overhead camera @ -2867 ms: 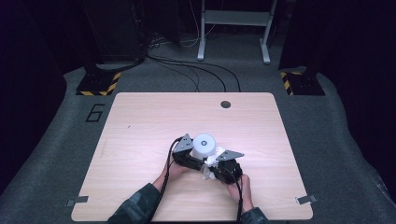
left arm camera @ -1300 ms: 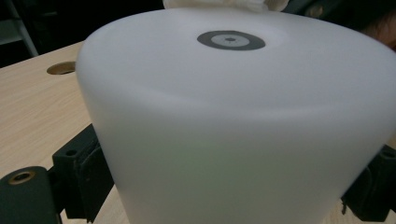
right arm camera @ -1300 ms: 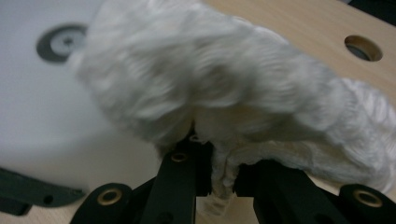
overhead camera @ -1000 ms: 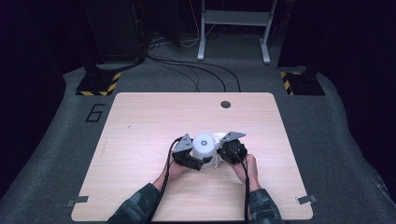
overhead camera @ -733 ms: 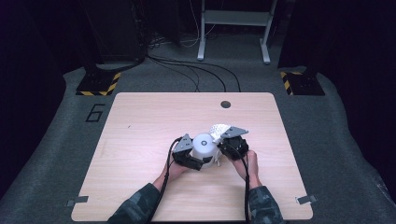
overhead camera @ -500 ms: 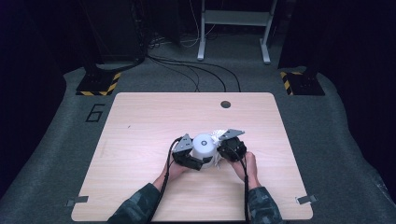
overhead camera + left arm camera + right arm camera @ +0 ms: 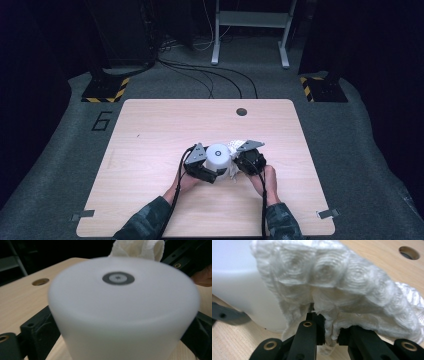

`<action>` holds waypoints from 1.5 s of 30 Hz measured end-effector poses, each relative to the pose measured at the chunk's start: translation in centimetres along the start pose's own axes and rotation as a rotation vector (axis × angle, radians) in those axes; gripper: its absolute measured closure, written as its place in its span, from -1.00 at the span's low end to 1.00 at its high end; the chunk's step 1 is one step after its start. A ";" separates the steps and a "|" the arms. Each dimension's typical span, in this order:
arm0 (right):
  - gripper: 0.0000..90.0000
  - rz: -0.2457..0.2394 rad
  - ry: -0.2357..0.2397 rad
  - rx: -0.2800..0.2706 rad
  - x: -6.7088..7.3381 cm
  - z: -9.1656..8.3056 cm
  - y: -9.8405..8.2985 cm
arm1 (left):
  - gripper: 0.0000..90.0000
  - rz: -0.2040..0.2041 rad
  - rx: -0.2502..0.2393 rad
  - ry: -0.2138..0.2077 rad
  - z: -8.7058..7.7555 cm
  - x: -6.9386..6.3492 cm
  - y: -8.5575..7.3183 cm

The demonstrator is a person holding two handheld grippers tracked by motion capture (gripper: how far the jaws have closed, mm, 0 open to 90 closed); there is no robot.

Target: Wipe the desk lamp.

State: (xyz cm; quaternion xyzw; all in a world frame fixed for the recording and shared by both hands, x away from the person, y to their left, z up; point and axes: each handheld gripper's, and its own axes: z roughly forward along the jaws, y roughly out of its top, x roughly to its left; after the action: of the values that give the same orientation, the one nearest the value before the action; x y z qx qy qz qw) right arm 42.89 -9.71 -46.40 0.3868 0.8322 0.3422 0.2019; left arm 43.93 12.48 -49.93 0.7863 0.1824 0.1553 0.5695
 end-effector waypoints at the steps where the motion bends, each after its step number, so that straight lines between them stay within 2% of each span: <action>1: 0.80 -0.003 -0.007 -0.010 -0.1 -0.2 0.0 | -0.97 0.002 0.006 0.003 -0.1 0.0 0.1; 3: 0.80 -0.007 -0.011 -0.025 -0.2 -1.0 0.1 | -1.00 -0.001 0.015 0.011 -0.3 -0.1 0.2; 4: 0.80 0.006 -0.017 -0.027 -0.2 -1.4 0.2 | -1.00 0.003 0.023 0.012 -0.4 -0.1 0.3; 9: 0.80 -0.006 -0.047 -0.072 -0.6 -3.7 0.2 | -1.00 -0.007 0.046 -0.009 -1.2 -0.2 0.9; 10: 0.80 -0.002 -0.046 -0.075 -0.7 -4.1 0.2 | -1.00 0.002 0.051 0.002 -1.4 -0.2 1.0; 13: 0.80 0.013 -0.059 -0.083 -1.0 -5.3 -0.1 | -1.00 -0.014 0.077 -0.018 -1.9 -0.2 1.1; 18: 0.79 0.039 -0.094 -0.094 -1.8 -6.7 -0.9 | -1.00 -0.032 0.095 -0.018 -2.9 0.0 1.2; 21: 0.79 0.055 -0.122 -0.086 -2.7 -7.4 -1.5 | -1.00 -0.035 0.086 0.001 -3.7 0.0 1.4; 24: 0.79 0.087 -0.144 -0.071 -3.4 -7.7 -2.1 | -1.00 -0.021 0.099 0.009 -5.1 0.2 1.7; 28: 0.78 0.123 -0.174 -0.035 -4.4 -7.4 -3.1 | -1.00 -0.025 0.109 0.034 -6.5 0.7 1.5; 29: 0.78 0.128 -0.183 -0.018 -4.6 -7.3 -3.4 | -1.00 -0.027 0.127 0.048 -7.0 0.9 1.4; 30: 0.77 0.153 -0.196 -0.001 -4.8 -7.0 -3.7 | -1.00 -0.024 0.130 0.060 -7.3 1.1 1.3; 32: 0.77 0.158 -0.197 0.029 -5.2 -6.4 -4.3 | -1.00 -0.047 0.159 0.070 -8.0 1.5 0.9; 34: 0.64 0.173 -0.184 0.080 -5.7 -5.7 -4.8 | -1.00 -0.062 0.183 0.086 -8.6 1.9 0.4; 36: 0.49 0.194 -0.187 0.098 -6.0 -5.2 -5.3 | -1.00 -0.083 0.186 0.099 -9.2 2.3 -0.1; 38: 0.15 0.221 -0.173 0.097 -6.3 -5.4 -5.5 | -1.00 -0.086 0.199 0.117 -9.9 2.6 -0.4; 40: -0.10 0.237 -0.165 0.079 -6.4 -6.0 -5.6 | -1.00 -0.097 0.206 0.132 -10.6 2.8 -0.7; 41: -0.28 0.230 -0.151 0.059 -6.5 -6.4 -5.7 | -1.00 -0.102 0.202 0.145 -11.0 2.9 -0.8; 43: -0.45 0.232 -0.153 0.051 -6.5 -7.2 -5.8 | -1.00 -0.102 0.205 0.161 -11.6 3.0 -1.1; 45: -0.61 0.225 -0.131 0.042 -6.6 -8.0 -6.0 | -1.00 -0.111 0.214 0.178 -12.3 3.0 -1.5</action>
State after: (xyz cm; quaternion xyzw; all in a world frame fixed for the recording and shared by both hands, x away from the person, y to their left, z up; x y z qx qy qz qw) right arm 39.13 -20.92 -44.81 0.5034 0.7755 0.3191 0.2082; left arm 40.86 24.59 -47.56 0.8143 0.2911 0.1722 0.4717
